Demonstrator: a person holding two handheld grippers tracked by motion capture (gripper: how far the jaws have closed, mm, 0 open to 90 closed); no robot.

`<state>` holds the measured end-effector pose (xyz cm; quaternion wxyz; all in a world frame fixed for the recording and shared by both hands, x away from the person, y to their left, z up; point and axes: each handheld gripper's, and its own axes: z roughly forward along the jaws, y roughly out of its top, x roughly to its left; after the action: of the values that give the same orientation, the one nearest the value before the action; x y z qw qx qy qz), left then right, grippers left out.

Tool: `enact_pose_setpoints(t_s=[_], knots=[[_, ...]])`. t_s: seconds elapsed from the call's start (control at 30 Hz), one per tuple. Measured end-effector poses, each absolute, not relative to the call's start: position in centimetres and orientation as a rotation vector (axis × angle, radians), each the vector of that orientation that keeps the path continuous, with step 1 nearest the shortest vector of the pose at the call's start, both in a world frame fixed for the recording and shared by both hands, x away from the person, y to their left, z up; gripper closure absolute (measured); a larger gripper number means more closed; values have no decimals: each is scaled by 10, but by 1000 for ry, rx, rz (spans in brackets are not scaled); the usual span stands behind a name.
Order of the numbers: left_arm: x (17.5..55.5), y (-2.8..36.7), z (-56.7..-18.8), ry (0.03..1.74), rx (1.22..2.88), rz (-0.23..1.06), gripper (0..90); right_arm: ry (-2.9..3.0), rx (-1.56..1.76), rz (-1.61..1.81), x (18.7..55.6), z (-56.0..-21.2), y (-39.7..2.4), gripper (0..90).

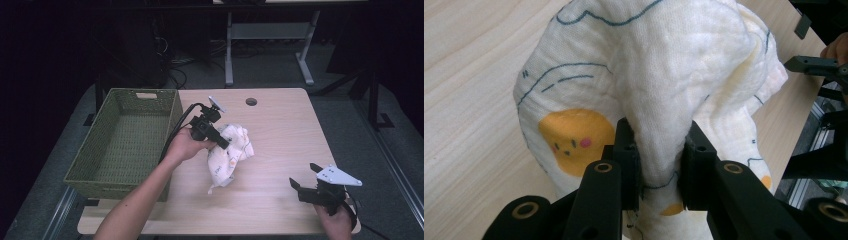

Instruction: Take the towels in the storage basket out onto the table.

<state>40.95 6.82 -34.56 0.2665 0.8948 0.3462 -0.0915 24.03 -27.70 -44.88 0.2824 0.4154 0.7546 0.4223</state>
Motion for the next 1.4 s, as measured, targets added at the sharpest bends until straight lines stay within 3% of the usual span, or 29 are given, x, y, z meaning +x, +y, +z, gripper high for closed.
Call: enact_pose_setpoints(t_s=[1.4], knots=[[424,38,-414,1073,2401,-289,705,2017,1115,1140,240,-448,-279,135]])
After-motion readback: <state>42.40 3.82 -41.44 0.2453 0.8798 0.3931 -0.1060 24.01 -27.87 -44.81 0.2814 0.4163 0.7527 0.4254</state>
